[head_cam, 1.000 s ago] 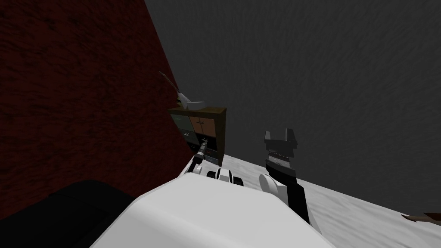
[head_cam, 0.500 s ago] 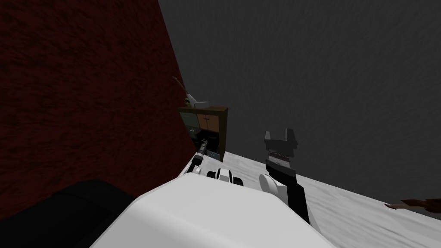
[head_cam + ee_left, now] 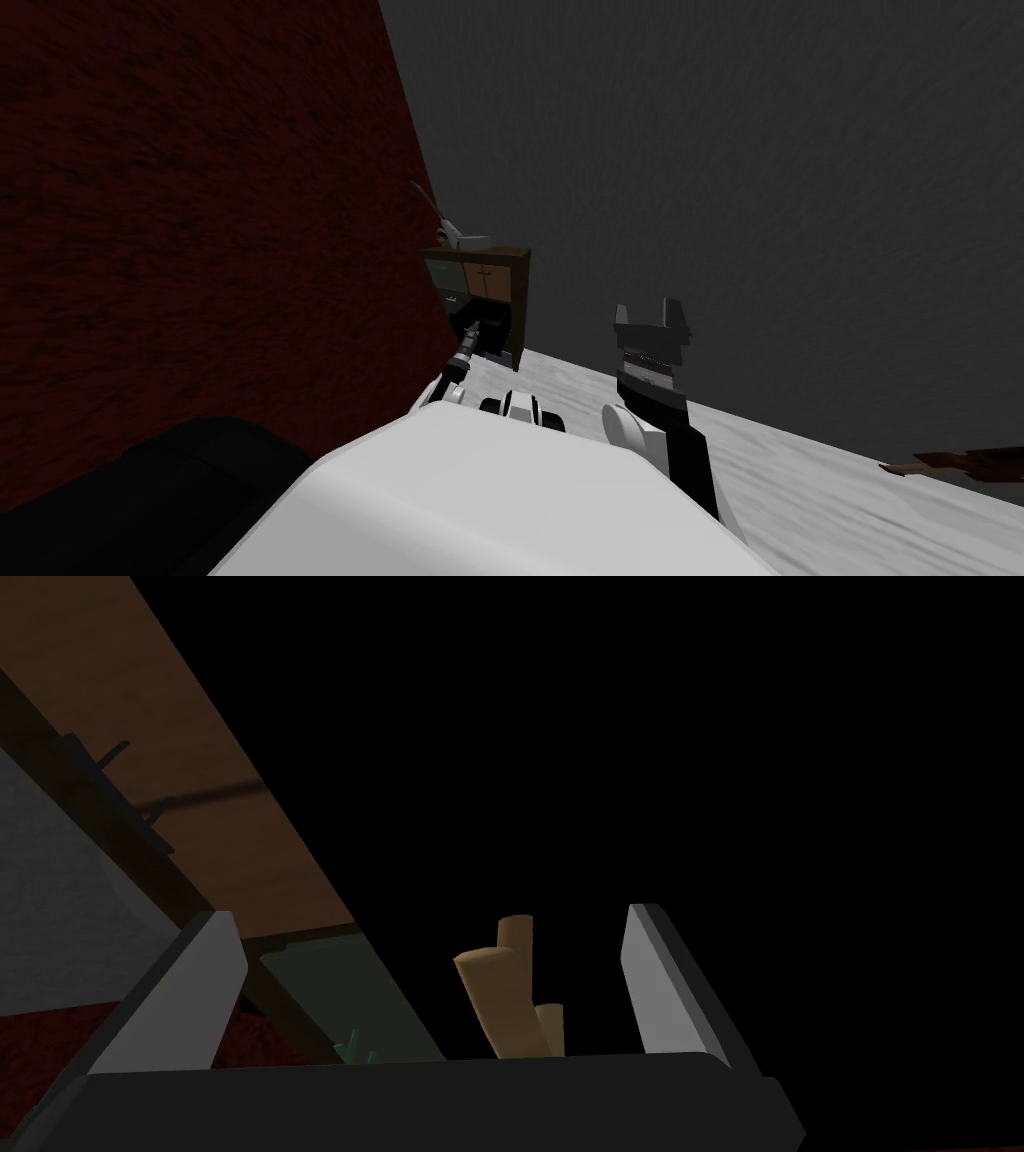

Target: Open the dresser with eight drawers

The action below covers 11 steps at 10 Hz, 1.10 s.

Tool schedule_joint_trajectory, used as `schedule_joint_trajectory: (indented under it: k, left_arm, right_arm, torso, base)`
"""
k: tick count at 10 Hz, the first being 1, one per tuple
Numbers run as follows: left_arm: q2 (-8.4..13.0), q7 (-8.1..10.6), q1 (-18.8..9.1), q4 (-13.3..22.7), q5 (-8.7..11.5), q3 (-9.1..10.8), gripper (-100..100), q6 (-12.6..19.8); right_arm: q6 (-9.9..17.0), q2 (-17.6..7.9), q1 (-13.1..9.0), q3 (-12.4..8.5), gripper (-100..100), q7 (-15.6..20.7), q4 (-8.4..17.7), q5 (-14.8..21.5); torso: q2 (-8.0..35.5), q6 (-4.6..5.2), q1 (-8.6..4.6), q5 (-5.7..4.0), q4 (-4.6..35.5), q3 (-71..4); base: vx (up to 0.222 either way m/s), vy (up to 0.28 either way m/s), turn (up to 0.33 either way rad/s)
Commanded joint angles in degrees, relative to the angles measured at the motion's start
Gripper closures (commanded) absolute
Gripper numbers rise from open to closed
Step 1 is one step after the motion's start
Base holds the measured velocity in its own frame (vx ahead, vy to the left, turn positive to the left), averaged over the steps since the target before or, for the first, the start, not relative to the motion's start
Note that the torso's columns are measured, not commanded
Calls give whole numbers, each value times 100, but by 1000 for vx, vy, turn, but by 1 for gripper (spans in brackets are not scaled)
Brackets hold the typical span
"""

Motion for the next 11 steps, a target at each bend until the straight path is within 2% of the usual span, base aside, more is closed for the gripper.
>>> schedule_joint_trajectory:
  k: [1, 5, 6, 7, 11]
  left_arm:
    - [54, 38, 28, -388, 18, 8, -100, 333]
    - [152, 107, 96, -943, 51, 19, -100, 815]
    - [119, 86, 107, -816, 39, 4, -100, 745]
    - [120, 89, 112, -828, 40, 3, 0, 780]
    - [120, 89, 126, -805, 40, 5, 0, 795]
  right_arm:
    - [0, 0, 0, 0, 0, 0, 0, 0]
    - [0, 0, -1, 0, 0, 0, 0, 0]
    - [0, 0, -1, 0, 0, 0, 0, 0]
    - [0, 0, -1, 0, 0, 0, 0, 0]
    - [0, 0, -1, 0, 0, 0, 0, 0]
  torso:
    - [21, -1, 0, 1, 3, 13]
    - [52, -4, 1, 0, 14, 31]
    - [61, -4, -10, -10, 27, 34]
    - [59, -4, -11, -7, 20, 35]
    - [44, -3, -1, 1, 8, 27]
  base:
    - [13, -9, -8]
    - [-10, -6, -5]
    - [0, 0, 0]
    - [0, 0, 0]
    - [0, 0, 0]
